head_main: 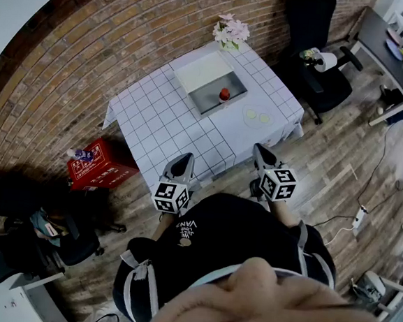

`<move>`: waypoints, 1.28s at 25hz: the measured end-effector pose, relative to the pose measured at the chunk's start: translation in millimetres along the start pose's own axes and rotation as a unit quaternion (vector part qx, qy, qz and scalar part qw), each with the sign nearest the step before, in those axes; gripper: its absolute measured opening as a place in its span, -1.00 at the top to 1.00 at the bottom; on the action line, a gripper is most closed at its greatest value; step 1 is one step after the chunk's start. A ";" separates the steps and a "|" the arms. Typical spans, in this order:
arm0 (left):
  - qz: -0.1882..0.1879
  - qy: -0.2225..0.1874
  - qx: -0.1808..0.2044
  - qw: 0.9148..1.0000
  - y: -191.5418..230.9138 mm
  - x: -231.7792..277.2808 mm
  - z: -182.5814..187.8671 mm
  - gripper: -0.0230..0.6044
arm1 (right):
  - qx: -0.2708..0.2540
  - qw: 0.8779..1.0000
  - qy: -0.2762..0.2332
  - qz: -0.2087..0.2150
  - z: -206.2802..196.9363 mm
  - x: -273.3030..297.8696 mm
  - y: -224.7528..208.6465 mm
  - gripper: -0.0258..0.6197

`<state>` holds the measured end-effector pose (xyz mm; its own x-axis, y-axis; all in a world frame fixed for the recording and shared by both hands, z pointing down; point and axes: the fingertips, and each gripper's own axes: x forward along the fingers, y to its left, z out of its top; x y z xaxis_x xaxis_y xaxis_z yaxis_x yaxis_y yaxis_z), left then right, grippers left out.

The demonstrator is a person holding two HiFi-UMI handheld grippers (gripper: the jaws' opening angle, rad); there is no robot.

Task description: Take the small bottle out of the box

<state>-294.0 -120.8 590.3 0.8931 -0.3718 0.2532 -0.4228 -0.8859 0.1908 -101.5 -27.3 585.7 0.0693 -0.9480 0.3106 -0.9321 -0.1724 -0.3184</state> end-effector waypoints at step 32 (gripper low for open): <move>0.185 -0.037 -0.071 0.979 -64.0 116.9 21.5 0.89 | -0.068 0.977 0.077 0.189 70.5 65.2 -122.5 0.91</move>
<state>-159.2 -113.5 587.3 0.6808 -0.6841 0.2617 -0.7324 -0.6406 0.2305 42.3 -86.8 581.8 -0.3336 -0.8839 0.3276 -0.9198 0.2291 -0.3186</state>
